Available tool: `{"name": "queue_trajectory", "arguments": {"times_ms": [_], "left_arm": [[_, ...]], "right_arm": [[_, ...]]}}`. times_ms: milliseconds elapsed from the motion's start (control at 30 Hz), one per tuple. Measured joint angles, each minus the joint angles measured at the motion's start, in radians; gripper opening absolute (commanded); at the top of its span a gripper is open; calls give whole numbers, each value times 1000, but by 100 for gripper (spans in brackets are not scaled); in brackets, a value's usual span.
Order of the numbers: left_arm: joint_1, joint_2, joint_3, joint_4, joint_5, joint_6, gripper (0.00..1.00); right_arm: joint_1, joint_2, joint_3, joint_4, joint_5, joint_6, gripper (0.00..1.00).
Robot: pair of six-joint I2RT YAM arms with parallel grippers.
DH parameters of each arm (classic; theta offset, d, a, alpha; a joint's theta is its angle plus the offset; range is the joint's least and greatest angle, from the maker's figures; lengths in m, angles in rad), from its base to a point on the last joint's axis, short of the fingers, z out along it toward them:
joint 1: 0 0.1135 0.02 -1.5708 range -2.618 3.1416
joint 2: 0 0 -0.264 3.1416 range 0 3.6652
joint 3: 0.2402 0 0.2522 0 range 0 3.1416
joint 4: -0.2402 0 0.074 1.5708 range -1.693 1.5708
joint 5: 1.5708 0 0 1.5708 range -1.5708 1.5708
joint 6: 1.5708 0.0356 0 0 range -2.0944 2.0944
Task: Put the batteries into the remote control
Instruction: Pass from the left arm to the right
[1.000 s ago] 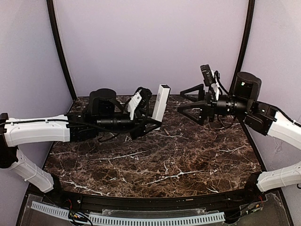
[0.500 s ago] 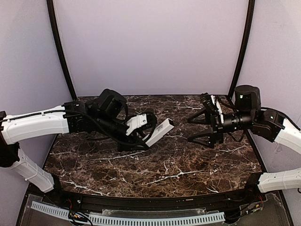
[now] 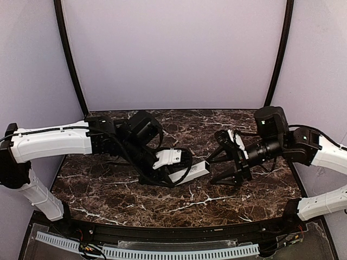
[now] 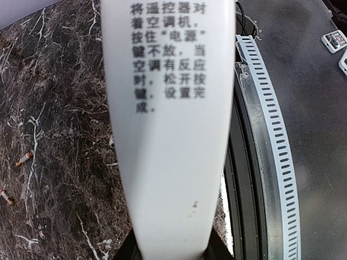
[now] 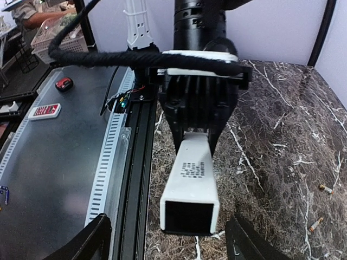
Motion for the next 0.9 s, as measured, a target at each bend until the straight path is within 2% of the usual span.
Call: {"name": "queue_trajectory", "arguments": {"times_ms": [367, 567, 900], "left_arm": [[-23, 23, 32, -23, 11, 33, 0], [-24, 27, 33, -32, 11, 39, 0], [-25, 28, 42, -35, 13, 41, 0]], "right_arm": [[145, 118, 44, -55, 163, -61, 58], [166, 120, 58, -54, 209, -79, 46], [174, 124, 60, -53, 262, -93, 32]]}}
